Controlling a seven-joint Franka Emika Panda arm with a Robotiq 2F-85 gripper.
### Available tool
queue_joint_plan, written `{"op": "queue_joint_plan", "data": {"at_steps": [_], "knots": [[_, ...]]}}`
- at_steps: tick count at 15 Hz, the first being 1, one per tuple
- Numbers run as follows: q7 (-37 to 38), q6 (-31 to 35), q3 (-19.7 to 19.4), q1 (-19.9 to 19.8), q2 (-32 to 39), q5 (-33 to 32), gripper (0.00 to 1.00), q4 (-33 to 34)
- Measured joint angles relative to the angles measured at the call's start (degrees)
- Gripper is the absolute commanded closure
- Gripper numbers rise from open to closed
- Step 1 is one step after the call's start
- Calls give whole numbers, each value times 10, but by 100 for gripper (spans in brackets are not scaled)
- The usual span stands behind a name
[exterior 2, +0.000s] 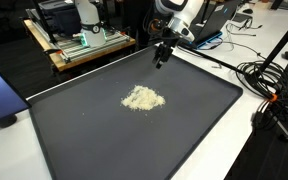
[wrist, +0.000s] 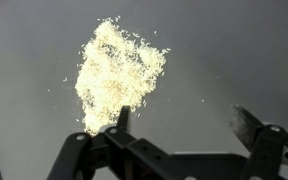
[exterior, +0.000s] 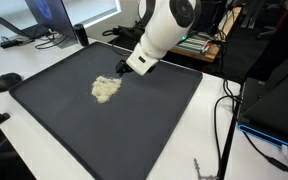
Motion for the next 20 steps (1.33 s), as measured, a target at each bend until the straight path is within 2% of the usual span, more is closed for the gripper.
{"op": "queue_joint_plan", "data": {"at_steps": [4,9,15,20], "knots": [[-22,-34,16,11,55,-48,0,51],[-114,-54,27,-6,113,-38,0,124],[-249,-94,42,-76,151,76,0,229],[-272,-160,39,-111,184,173,0,317]]}}
